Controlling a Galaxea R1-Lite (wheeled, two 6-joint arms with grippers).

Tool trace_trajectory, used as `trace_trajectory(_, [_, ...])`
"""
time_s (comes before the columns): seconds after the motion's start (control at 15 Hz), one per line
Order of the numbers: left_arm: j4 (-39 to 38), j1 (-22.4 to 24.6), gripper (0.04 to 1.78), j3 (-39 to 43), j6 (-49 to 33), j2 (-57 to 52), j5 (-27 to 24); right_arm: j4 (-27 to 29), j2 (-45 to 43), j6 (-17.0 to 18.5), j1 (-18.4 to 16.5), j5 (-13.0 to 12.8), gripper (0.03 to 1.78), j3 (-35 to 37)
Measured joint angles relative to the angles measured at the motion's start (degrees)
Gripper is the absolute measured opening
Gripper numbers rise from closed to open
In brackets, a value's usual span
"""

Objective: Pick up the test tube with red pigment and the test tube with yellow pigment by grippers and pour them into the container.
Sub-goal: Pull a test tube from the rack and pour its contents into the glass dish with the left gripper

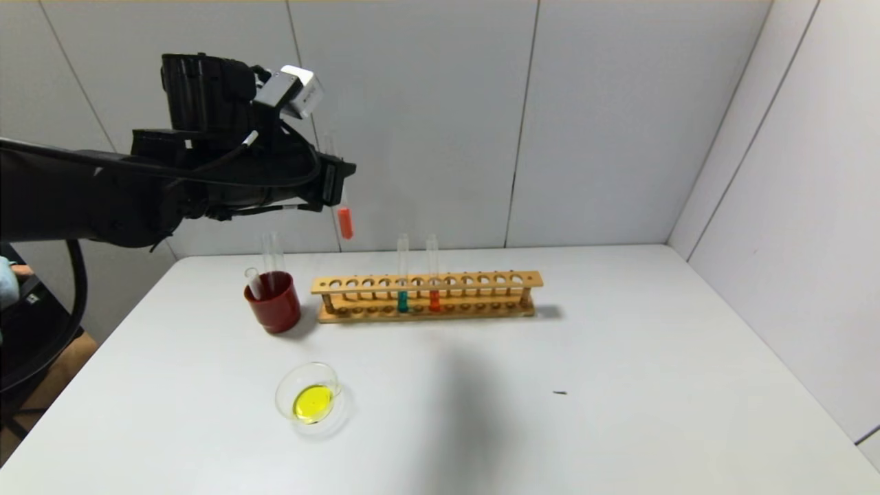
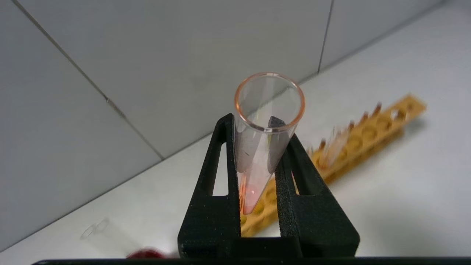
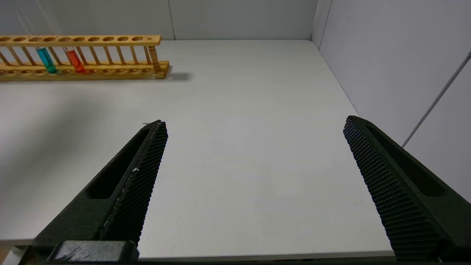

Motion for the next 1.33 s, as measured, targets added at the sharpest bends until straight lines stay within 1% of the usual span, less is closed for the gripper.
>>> trace_trajectory(0.13, [0.09,0.18,0.32,7.31,9.17,-3.41,-0.02,0.00,0.00,0.00,0.00,0.02,1.75,0.00])
trace_trajectory(0.33, [0.09,2.40,0.32,19.14,28.81,-8.39,-0.04,0.00,0.00,0.00,0.00,0.00,1.75,0.00])
trace_trajectory(0.47, [0.44,3.45,0.32,23.99,41.89,-11.14,-0.02,0.00,0.00,0.00,0.00,0.00,1.75,0.00])
trace_trajectory(0.6, [0.46,3.85,0.32,26.97,51.02,-12.79,-0.02,0.00,0.00,0.00,0.00,0.02,1.75,0.00])
trace_trajectory(0.8, [0.02,3.99,0.32,32.65,58.80,-14.53,0.17,0.00,0.00,0.00,0.00,0.02,1.75,0.00])
trace_trajectory(0.93, [-0.12,4.08,0.32,35.93,64.17,-15.32,2.01,0.00,0.00,0.00,0.00,0.02,1.75,0.00])
trace_trajectory(1.07, [-0.12,4.07,0.32,37.17,68.35,-15.17,2.71,0.00,0.00,0.00,0.00,0.00,1.75,0.00])
trace_trajectory(1.33, [-0.63,4.13,0.32,37.47,73.24,-12.98,2.91,0.00,0.00,-0.02,0.00,0.00,1.75,0.00])
